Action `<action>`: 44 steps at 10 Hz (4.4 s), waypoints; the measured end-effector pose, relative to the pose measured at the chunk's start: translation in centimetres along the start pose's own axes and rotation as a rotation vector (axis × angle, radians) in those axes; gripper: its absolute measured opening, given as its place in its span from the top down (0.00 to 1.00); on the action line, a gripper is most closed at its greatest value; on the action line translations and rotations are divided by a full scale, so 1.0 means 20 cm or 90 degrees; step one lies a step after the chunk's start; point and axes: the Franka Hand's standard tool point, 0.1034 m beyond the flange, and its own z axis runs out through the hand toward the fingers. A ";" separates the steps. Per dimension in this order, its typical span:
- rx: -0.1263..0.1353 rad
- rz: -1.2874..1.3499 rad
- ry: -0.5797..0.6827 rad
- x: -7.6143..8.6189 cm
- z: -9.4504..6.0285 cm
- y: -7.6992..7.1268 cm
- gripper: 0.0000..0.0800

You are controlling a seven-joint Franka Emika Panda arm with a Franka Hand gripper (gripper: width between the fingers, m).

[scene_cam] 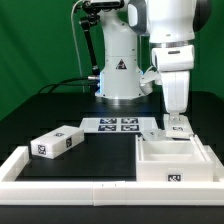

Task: Assemble cabinet

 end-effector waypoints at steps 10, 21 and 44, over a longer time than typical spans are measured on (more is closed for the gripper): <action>-0.002 0.005 0.005 0.01 0.01 0.03 0.91; -0.008 0.014 0.015 0.04 0.02 0.12 0.91; -0.042 0.167 0.039 0.00 0.00 0.46 0.91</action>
Offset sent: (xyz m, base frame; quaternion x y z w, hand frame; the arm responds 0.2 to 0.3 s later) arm 0.0081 -0.0005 -0.0021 0.0045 -0.0033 -0.0017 1.0000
